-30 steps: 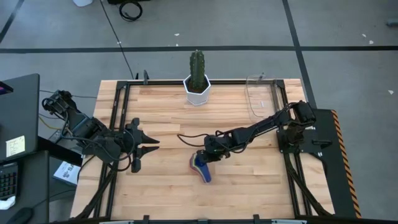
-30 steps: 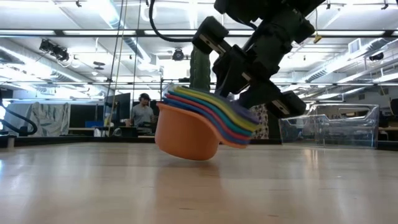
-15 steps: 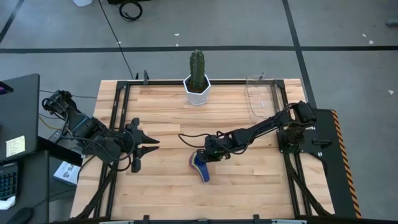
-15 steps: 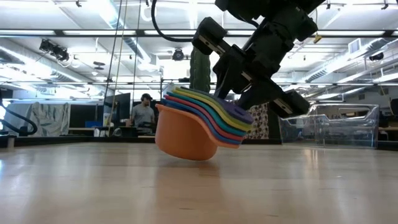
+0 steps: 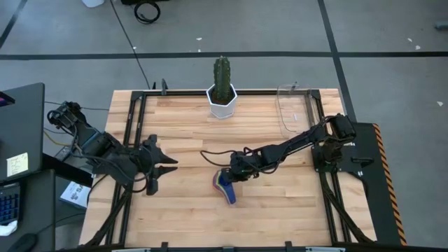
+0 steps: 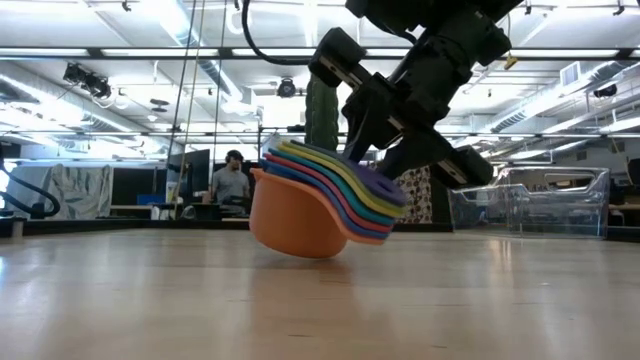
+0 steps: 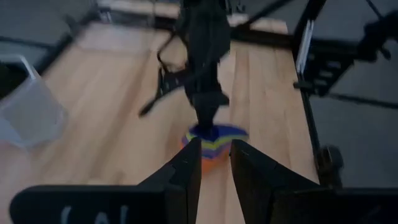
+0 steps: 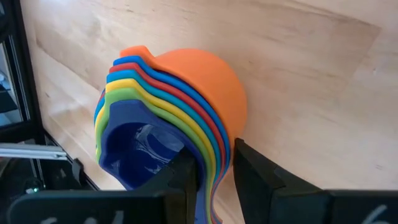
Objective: Nest measuring cups in basket
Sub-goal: Put the stacked measuring cups into the transparent bin
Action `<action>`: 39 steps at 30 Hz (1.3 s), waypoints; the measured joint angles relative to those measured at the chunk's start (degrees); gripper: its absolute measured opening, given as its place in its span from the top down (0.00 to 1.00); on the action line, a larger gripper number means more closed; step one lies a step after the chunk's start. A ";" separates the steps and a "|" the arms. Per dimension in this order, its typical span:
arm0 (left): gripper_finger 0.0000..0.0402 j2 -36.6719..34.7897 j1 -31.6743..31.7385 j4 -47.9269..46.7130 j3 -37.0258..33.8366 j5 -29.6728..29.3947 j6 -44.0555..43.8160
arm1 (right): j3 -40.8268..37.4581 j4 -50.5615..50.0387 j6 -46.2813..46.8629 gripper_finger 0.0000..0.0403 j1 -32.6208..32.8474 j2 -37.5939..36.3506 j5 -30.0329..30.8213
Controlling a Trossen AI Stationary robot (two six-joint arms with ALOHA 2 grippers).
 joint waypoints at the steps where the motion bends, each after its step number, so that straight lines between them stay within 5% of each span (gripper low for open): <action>1: 0.77 0.01 0.00 -0.99 0.00 1.16 -0.90 | 0.00 0.00 -0.17 0.78 0.00 0.00 0.00; 6: 0.77 0.01 0.00 -7.41 0.00 6.00 -5.09 | 0.00 -0.02 -2.15 0.78 -0.27 0.00 -0.85; 19: 0.77 5.76 0.04 -12.31 0.00 6.17 -7.05 | 3.17 -4.39 -6.93 0.78 -2.08 -1.05 -1.79; 32: 0.77 6.55 -0.61 -12.17 0.00 5.41 -8.63 | 23.53 -41.81 -20.47 0.79 -4.31 -1.60 3.68; 39: 0.77 6.78 -1.42 -12.14 -0.02 5.33 -8.50 | 31.97 -52.68 -22.06 0.79 -5.71 -1.62 6.06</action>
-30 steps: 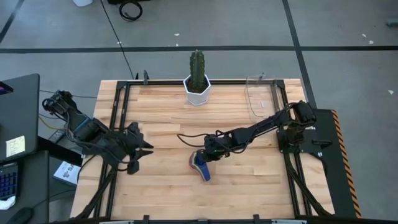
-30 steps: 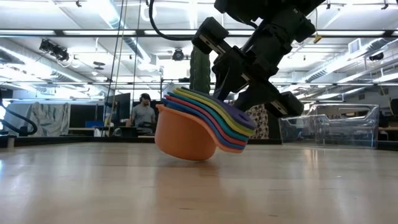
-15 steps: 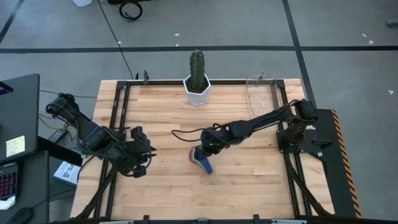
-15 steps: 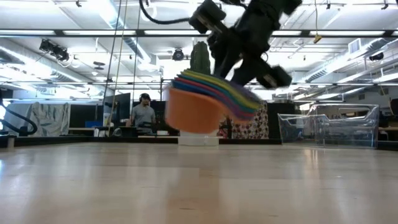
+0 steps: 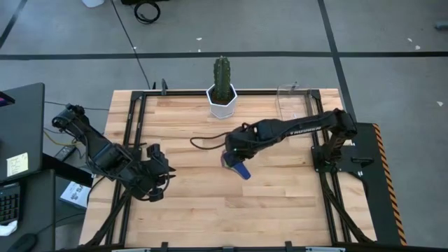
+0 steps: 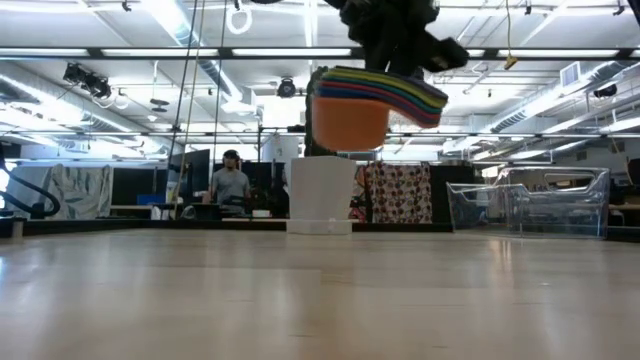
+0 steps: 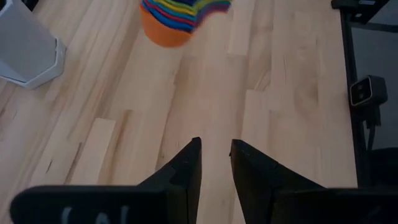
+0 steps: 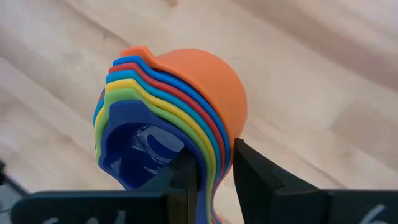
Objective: Nest measuring cups in basket
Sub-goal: Put the stacked measuring cups into the transparent bin
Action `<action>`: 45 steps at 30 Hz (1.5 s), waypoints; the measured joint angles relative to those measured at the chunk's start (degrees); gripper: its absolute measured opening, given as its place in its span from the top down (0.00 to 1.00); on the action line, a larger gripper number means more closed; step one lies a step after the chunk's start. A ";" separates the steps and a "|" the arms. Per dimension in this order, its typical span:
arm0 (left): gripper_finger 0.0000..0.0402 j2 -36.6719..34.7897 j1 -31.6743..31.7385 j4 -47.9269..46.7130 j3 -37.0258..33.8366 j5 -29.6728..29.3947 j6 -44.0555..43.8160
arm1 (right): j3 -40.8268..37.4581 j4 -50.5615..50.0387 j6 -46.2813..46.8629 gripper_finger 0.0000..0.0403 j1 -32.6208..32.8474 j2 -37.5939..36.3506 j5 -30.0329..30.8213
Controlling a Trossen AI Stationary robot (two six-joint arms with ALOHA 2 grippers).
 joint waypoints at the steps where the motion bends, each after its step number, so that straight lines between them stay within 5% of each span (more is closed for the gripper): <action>1: 0.77 0.01 -0.01 -0.01 0.00 0.03 -0.02 | 0.98 -1.60 0.01 0.79 -0.22 0.00 0.71; 11: 0.77 0.01 0.00 -0.01 0.00 0.02 1.99 | 9.66 -21.50 1.74 0.79 -3.77 -0.17 6.25; 28: 0.77 0.01 0.00 -0.20 -0.02 0.04 3.61 | 9.89 -25.13 -0.20 0.79 -13.02 -8.17 6.27; 45: 0.77 0.01 0.00 -0.23 -0.02 0.03 2.30 | 6.21 -27.36 -11.27 0.79 -30.27 -14.63 6.20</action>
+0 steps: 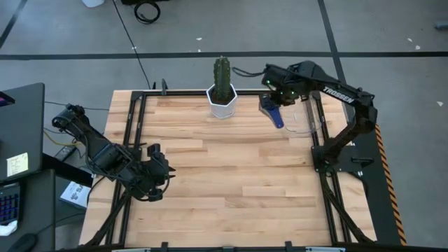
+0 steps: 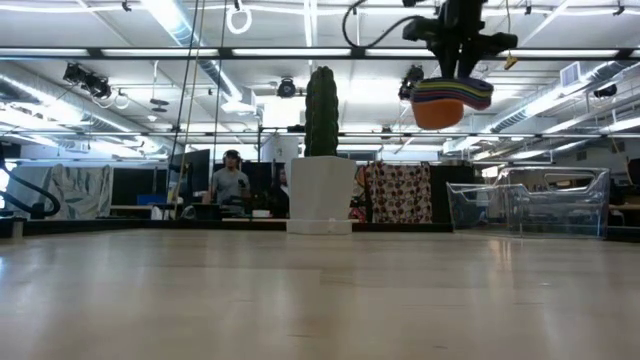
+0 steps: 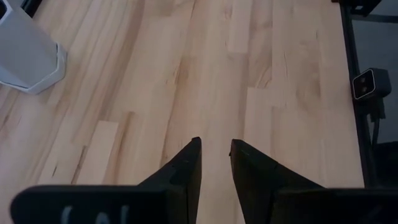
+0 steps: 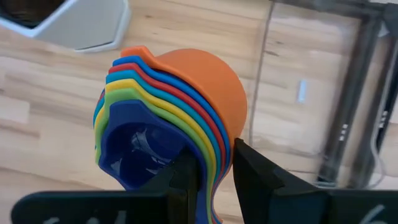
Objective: Nest measuring cups in basket
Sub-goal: Put the stacked measuring cups into the transparent bin
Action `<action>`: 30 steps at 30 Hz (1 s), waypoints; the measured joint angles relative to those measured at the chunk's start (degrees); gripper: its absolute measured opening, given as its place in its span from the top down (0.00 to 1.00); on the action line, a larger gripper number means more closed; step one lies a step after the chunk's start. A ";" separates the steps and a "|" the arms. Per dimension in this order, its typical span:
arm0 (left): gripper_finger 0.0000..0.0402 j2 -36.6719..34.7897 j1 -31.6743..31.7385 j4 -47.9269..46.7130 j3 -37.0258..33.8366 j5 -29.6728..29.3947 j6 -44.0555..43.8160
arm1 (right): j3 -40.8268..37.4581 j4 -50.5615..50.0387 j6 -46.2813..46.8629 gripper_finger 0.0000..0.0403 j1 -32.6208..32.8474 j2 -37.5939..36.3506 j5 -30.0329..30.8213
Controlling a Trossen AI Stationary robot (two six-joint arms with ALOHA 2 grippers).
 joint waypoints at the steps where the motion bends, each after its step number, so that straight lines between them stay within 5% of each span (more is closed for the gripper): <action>1: 0.77 0.00 0.00 0.00 0.00 0.01 -0.31 | -0.59 0.04 -0.91 0.79 -0.90 -0.37 -0.32; 30: 0.77 0.00 0.24 -0.04 0.00 -3.92 -6.97 | -29.01 14.07 -15.34 0.79 -26.27 -14.98 -6.60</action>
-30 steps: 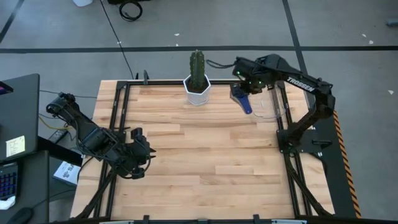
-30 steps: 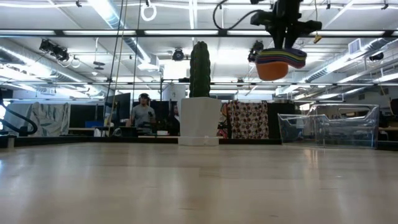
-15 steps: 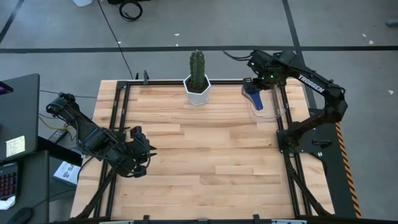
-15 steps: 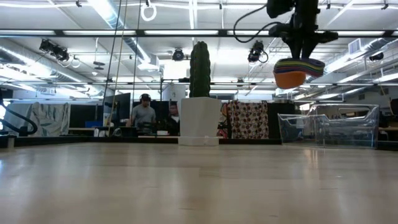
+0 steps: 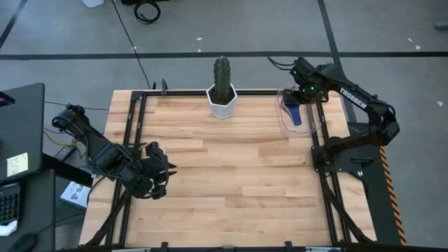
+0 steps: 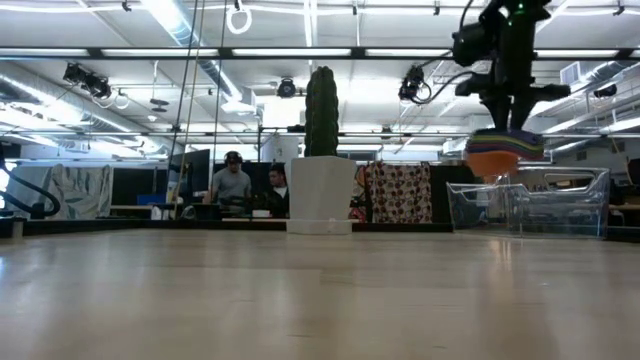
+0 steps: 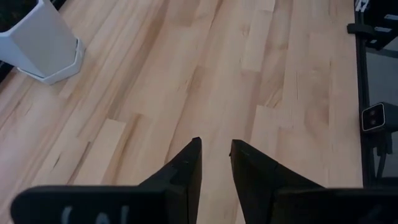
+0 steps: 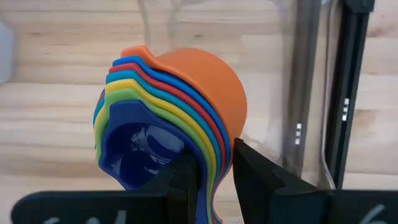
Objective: Nest measuring cups in basket
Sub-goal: Put the stacked measuring cups into the transparent bin
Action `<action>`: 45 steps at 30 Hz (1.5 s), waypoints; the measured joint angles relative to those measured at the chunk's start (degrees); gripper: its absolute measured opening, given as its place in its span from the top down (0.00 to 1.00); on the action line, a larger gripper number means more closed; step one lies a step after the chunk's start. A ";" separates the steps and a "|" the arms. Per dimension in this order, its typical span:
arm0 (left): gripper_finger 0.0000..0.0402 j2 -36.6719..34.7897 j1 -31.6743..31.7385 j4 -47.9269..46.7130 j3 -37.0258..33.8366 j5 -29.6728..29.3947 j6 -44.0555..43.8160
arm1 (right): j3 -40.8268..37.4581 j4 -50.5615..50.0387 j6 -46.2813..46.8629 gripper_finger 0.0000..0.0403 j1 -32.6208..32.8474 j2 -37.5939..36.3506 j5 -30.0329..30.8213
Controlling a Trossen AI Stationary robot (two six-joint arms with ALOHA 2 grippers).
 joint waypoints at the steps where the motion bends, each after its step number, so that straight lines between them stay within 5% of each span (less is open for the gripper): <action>1: 0.77 0.00 0.00 0.00 0.00 0.00 -0.02 | -0.82 0.35 -0.12 0.79 -0.77 -0.08 -0.01; 11: 0.77 0.00 1.29 -0.04 0.00 0.04 -1.40 | -5.06 8.96 -0.16 0.79 -7.64 -0.23 -2.43; 31: 0.77 0.02 1.62 -0.20 0.00 0.12 -1.21 | -5.22 4.05 5.83 0.79 -8.14 -0.12 -1.01; 45: 0.77 0.02 1.62 -0.22 0.00 0.28 -0.73 | -19.03 13.61 8.79 0.79 -8.83 -0.11 -2.95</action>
